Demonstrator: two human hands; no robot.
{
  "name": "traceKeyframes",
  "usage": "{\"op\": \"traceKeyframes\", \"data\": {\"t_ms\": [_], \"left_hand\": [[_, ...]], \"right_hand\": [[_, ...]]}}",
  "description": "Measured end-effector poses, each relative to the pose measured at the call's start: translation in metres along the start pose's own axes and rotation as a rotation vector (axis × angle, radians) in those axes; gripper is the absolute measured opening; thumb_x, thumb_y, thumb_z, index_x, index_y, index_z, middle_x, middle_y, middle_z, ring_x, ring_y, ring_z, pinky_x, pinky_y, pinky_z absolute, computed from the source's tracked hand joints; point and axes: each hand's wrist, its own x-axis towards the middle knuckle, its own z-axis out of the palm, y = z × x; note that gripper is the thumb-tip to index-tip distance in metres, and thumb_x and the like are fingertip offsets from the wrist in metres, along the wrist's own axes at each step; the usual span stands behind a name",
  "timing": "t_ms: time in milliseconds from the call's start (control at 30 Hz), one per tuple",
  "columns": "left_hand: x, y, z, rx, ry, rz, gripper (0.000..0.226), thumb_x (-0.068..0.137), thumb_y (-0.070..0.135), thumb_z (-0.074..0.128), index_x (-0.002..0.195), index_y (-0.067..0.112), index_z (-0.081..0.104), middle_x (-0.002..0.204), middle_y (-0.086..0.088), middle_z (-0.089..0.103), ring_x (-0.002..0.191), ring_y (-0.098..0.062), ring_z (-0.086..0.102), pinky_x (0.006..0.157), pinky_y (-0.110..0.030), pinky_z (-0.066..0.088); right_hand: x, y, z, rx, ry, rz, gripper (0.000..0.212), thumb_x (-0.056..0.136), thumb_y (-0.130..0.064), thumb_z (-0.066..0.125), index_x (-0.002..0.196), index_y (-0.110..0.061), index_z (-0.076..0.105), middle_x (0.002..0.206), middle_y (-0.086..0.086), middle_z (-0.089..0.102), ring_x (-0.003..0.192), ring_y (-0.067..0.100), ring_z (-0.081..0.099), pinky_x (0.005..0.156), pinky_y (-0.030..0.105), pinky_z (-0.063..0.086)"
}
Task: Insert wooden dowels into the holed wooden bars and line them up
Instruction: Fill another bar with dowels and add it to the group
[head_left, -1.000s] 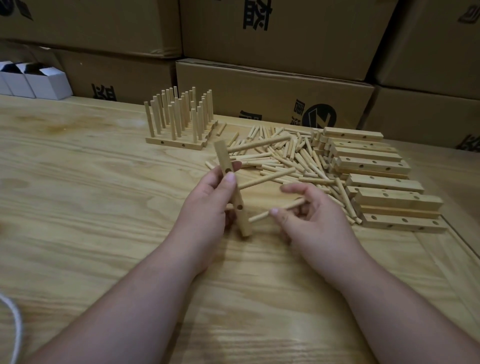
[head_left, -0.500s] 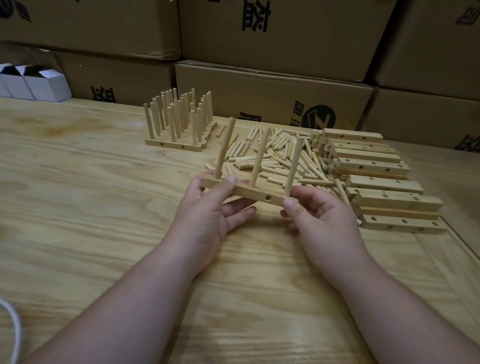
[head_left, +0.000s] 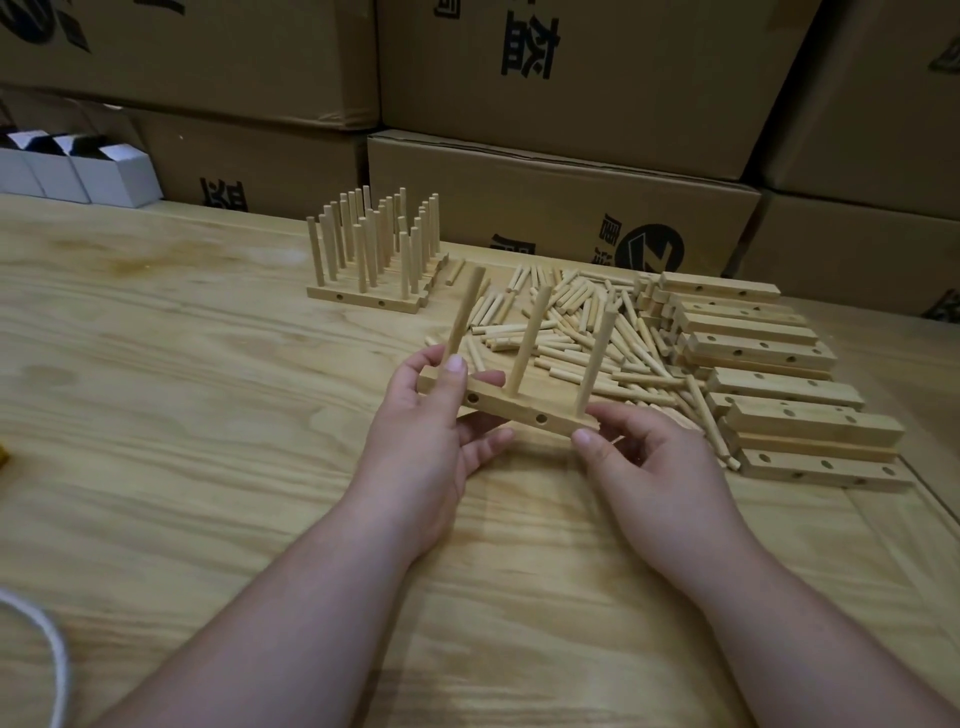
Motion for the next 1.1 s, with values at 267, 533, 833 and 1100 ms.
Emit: {"op": "traceKeyframes", "data": {"t_ms": [267, 533, 833, 1100], "left_hand": [[0.002, 0.001, 0.001, -0.04, 0.025, -0.037, 0.032, 0.105, 0.035, 0.052, 0.136, 0.027, 0.051, 0.11, -0.014, 0.075, 0.091, -0.03, 0.076, 0.066, -0.038, 0.059], [0.004, 0.006, 0.001, -0.149, 0.046, -0.195, 0.049, 0.104, 0.056, 0.035, 0.127, 0.02, 0.058, 0.111, -0.018, 0.075, 0.097, -0.035, 0.075, 0.076, -0.044, 0.061], [0.011, 0.01, -0.002, -0.248, 0.044, -0.305, 0.067, 0.098, 0.069, 0.024, 0.137, 0.024, 0.055, 0.117, -0.015, 0.074, 0.097, -0.031, 0.075, 0.069, -0.039, 0.06], [0.008, 0.012, 0.0, -0.235, 0.052, -0.277, 0.07, 0.098, 0.07, 0.024, 0.148, 0.027, 0.046, 0.128, -0.004, 0.071, 0.113, -0.024, 0.07, 0.106, -0.052, 0.049]], "right_hand": [[-0.007, -0.007, 0.004, 0.058, 0.053, 0.058, 0.019, 0.086, -0.026, 0.075, 0.098, -0.039, 0.068, 0.085, -0.026, 0.068, 0.078, -0.002, 0.062, 0.063, 0.004, 0.042], [0.055, -0.052, 0.043, 0.01, -0.005, 0.021, 0.022, 0.089, -0.033, 0.073, 0.11, -0.037, 0.072, 0.076, -0.029, 0.064, 0.076, -0.022, 0.056, 0.062, 0.003, 0.036], [0.15, -0.088, 0.144, -0.293, -0.186, -0.062, 0.033, 0.093, -0.033, 0.066, 0.124, -0.021, 0.07, 0.119, 0.0, 0.072, 0.11, 0.021, 0.065, 0.087, 0.025, 0.046], [0.174, -0.071, 0.177, -0.612, -0.236, -0.038, 0.028, 0.089, -0.039, 0.063, 0.105, -0.019, 0.075, 0.097, 0.001, 0.073, 0.096, 0.026, 0.066, 0.083, 0.034, 0.055]]}}
